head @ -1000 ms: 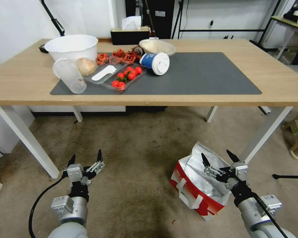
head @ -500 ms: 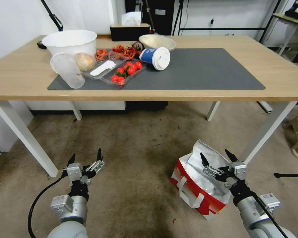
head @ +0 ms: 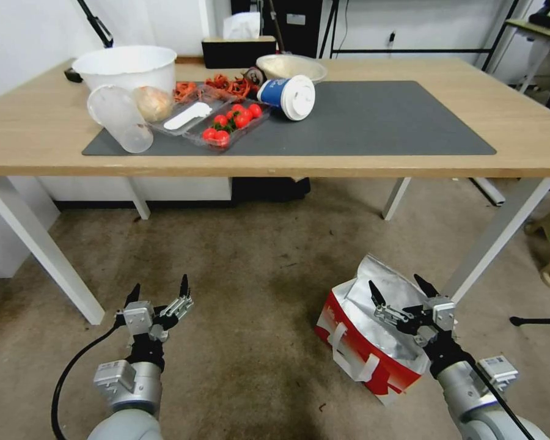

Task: Pick up the food delivery bag from the floor and place it on the table.

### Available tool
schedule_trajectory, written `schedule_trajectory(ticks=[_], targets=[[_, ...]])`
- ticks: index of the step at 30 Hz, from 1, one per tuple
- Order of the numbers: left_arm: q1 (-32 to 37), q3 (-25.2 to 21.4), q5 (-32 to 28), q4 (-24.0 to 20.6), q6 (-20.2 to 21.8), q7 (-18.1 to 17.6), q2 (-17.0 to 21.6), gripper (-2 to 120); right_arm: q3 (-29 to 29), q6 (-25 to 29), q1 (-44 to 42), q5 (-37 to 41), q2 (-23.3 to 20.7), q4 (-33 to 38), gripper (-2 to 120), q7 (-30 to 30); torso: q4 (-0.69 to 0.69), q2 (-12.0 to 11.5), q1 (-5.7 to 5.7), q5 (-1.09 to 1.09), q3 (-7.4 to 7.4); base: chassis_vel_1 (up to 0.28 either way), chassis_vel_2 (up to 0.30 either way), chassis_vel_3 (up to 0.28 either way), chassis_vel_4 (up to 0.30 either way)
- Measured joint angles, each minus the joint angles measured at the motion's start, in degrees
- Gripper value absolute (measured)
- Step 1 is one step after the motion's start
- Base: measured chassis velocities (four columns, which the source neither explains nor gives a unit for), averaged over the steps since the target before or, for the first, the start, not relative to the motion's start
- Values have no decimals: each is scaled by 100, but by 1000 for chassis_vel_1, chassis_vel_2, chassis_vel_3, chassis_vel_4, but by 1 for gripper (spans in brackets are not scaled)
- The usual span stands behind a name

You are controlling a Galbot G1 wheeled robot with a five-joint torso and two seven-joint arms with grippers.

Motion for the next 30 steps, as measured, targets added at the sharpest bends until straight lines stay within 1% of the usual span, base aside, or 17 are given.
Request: schedule_trajectory(ticks=[8,10,13,15,18,23,27,28,30], targets=[[55,2,51,0,-17,7,-6,100,28,2,-11,57,4,14,100,33,0,-176,-42,0,-134,0,0,0,0],[56,1,51,2,-20,8,-6,100,28,2,-9,58,4,10,100,34,0,-184,-44,0,-140,0,0,0,0],[51,-2,50,31,-34,9,-9,100,27,2,7,56,7,-27,100,40,0,-284,-69,0,-215,0,0,0,0],[48,-2,50,35,-36,9,-10,100,26,2,8,54,9,-29,100,40,0,-306,-74,0,-231,0,0,0,0],[41,1,47,56,-44,9,-12,100,33,2,10,47,10,-38,100,43,0,-408,-89,0,-318,0,0,0,0],[27,8,44,74,-45,9,-13,100,51,2,12,48,0,-49,100,45,0,-489,-101,0,-386,0,0,0,0],[7,9,38,90,-44,8,-12,100,73,2,30,62,-17,-74,100,51,0,-613,-125,0,-487,0,0,0,0],[7,9,38,90,-44,8,-12,100,73,2,30,62,-17,-74,100,51,0,-613,-125,0,-487,0,0,0,0],[3,6,30,94,-44,5,-7,100,74,1,39,64,-21,-81,100,51,0,-672,-134,0,-536,0,0,0,0]])
